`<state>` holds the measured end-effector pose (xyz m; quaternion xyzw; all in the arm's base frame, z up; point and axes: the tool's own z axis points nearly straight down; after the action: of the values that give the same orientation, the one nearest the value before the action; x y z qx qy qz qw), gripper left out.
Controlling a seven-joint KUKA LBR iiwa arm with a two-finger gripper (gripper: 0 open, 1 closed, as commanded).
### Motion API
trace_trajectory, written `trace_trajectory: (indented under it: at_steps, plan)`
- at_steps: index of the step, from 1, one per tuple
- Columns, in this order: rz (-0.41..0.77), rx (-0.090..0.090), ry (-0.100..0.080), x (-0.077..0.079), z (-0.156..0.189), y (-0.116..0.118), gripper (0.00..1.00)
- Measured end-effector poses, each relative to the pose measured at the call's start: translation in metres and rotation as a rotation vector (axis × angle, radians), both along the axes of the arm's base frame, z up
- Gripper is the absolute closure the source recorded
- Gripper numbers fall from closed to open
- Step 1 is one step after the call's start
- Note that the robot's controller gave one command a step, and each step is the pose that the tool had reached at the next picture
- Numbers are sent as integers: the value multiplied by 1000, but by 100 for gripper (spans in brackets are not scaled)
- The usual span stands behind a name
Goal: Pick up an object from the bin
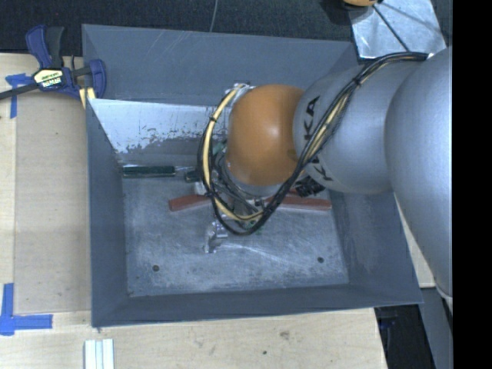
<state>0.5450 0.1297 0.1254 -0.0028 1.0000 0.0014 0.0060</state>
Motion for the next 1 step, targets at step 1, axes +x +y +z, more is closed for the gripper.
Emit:
trace_trajectory:
  at_steps: [1]
  plan:
    - [-4, -3, 14, 28, -7, -10, 0]
